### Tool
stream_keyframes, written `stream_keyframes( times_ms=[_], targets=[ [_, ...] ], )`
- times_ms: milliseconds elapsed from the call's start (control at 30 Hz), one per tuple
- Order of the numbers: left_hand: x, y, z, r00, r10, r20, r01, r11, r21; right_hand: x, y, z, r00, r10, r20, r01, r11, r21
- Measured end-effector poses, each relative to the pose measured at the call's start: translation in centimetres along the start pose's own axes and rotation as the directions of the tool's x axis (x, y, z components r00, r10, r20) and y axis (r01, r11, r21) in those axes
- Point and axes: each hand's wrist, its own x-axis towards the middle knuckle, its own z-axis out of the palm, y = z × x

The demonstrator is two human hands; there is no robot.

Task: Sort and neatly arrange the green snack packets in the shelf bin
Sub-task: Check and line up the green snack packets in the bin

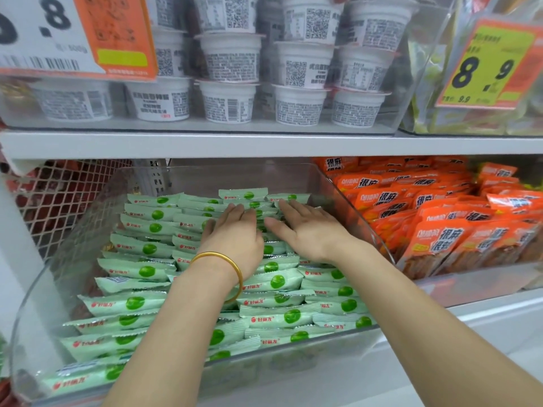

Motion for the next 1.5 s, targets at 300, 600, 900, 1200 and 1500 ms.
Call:
stream_keyframes(
  times_ms=[300,600,900,1200,1500],
  targets=[
    [0.0,-0.2,-0.3,1.0,-0.007,-0.019,0.006,1.0,-0.02,0.8,-1.1,-0.4,0.998,-0.004,-0.067,0.004,1.0,0.003],
    [-0.1,-0.4,-0.6,1.0,-0.008,-0.018,0.007,0.999,-0.049,1.7,-1.1,-0.5,0.981,0.001,-0.196,0.004,1.0,0.022],
    [0.1,-0.3,-0.6,0.999,-0.009,-0.04,0.006,0.998,-0.069,3.4,-0.9,-0.5,0.988,0.02,-0.153,-0.019,1.0,0.008],
    [0.3,-0.4,-0.3,0.998,-0.007,-0.065,0.001,0.995,-0.095,2.4,-1.3,-1.0,0.977,0.021,-0.21,-0.019,1.0,0.01],
    [-0.7,0.4,-1.4,0.934,0.028,-0.357,-0.126,0.959,-0.255,-4.5,-1.5,-1.9,0.82,-0.234,-0.522,0.245,0.968,-0.049]
  ],
)
